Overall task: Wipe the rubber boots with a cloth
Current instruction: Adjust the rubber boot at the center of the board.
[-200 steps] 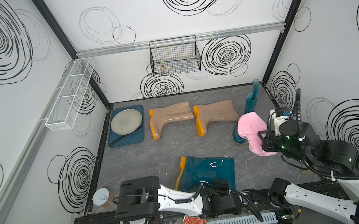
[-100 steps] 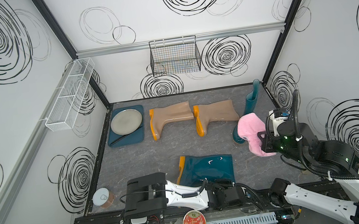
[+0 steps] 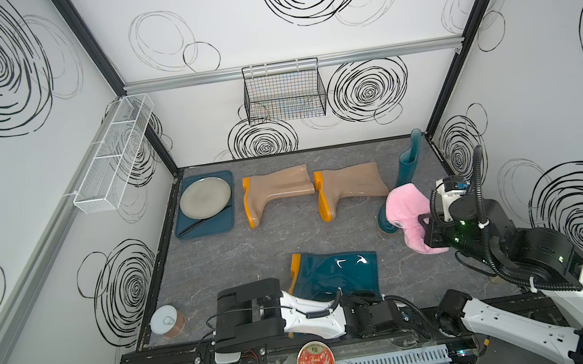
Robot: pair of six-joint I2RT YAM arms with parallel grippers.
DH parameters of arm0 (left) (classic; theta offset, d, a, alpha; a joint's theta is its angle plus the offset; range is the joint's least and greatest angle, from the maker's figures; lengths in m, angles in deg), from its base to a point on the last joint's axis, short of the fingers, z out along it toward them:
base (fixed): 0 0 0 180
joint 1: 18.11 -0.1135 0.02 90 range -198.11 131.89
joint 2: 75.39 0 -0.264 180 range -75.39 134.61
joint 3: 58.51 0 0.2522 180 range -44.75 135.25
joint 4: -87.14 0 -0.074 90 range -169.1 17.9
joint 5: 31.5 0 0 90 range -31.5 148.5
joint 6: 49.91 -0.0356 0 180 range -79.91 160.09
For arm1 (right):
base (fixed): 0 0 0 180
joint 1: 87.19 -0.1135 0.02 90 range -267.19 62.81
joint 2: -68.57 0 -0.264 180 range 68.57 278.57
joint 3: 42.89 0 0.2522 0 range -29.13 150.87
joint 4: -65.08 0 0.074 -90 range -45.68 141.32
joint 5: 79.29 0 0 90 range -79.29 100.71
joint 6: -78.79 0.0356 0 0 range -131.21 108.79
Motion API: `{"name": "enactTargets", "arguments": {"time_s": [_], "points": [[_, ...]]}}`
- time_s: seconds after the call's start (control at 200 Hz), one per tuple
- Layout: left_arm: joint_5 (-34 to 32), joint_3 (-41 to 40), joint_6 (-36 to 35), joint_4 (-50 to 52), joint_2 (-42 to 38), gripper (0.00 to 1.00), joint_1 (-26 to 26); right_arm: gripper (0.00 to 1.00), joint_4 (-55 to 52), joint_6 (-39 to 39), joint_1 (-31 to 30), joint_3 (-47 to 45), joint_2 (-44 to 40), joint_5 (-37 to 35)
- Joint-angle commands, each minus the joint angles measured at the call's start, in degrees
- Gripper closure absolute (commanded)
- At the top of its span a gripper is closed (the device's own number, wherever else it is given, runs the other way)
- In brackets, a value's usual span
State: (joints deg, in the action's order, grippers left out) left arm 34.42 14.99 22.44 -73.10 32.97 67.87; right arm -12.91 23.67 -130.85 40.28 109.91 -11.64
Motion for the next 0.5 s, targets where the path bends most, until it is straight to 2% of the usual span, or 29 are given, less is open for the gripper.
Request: {"name": "enactTargets", "arguments": {"time_s": [0.0, 0.15, 0.34, 0.495], "points": [[0.0, 0.8, 0.4, 2.0, 1.2, 0.82, -2.0, 1.0, 0.6, -0.1, 0.6, 0.7, 0.1, -0.4], [-1.9, 1.7, 0.3, 0.7, -0.7, 1.0, -4.1, 1.0, 0.6, 0.0, 0.7, 2.0, -0.6, -1.5], [-7.7, 6.6, -2.5, 1.8, -4.1, 1.0, -4.9, 1.0, -0.3, 1.6, 0.8, 4.1, -2.3, -4.2], [-10.0, 13.0, -3.7, 4.4, -8.5, 1.0, -6.8, 1.0, -0.9, 2.6, 0.8, 5.9, -4.5, -8.8]]}}
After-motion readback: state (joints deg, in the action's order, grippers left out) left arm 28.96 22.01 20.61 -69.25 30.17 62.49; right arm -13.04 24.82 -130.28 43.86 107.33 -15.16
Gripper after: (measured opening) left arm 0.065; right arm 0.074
